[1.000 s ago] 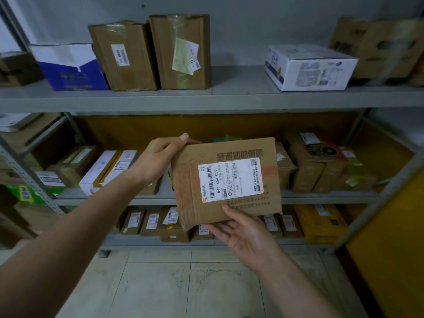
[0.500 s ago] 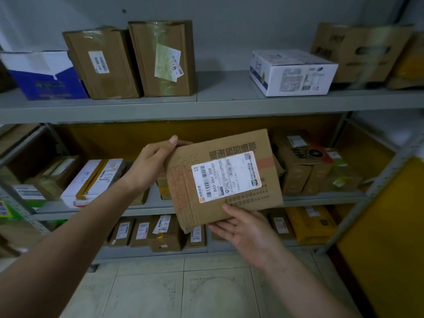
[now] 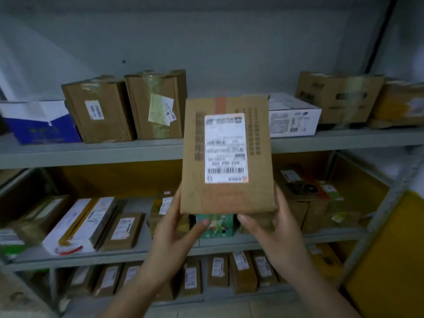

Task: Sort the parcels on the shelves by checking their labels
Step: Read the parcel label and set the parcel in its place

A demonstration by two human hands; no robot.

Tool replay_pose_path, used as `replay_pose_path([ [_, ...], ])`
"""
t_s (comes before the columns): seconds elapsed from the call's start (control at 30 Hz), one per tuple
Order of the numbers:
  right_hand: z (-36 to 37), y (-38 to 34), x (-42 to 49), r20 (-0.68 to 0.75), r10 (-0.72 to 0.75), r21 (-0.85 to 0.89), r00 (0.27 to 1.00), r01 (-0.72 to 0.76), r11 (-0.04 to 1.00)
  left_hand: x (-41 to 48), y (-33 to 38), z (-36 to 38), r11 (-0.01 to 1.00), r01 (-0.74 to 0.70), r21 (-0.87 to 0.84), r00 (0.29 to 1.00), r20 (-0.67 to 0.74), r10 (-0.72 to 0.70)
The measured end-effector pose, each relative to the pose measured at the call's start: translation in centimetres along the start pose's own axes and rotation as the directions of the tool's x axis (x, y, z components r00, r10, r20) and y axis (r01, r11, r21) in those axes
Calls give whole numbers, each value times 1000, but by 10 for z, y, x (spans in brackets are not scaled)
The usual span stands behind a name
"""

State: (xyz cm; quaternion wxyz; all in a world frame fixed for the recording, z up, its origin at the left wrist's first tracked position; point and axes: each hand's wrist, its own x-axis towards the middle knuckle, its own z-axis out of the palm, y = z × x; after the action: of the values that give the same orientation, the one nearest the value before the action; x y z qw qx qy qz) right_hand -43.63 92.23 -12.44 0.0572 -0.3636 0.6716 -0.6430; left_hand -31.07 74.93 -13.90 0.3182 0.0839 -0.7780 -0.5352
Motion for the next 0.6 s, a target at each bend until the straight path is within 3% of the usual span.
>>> replay_pose_path([
  [0.1, -10, 17, 3, 9, 52, 48, 999, -53, 997, 2, -11, 10, 999, 0, 54, 995, -101, 5],
  [0.3, -34, 42, 7, -35, 52, 95, 998, -49, 994, 14, -16, 34, 990, -30, 141, 993, -113, 46],
  [0.43, -73, 65, 4, -128, 54, 122, 990, -39, 992, 35, -18, 74, 986, -77, 151, 995, -56, 86],
  [0.6, -155, 84, -12, -362, 56, 84, 930, -27, 996, 79, -11, 166, 979, -186, 88, 975, 136, 174],
])
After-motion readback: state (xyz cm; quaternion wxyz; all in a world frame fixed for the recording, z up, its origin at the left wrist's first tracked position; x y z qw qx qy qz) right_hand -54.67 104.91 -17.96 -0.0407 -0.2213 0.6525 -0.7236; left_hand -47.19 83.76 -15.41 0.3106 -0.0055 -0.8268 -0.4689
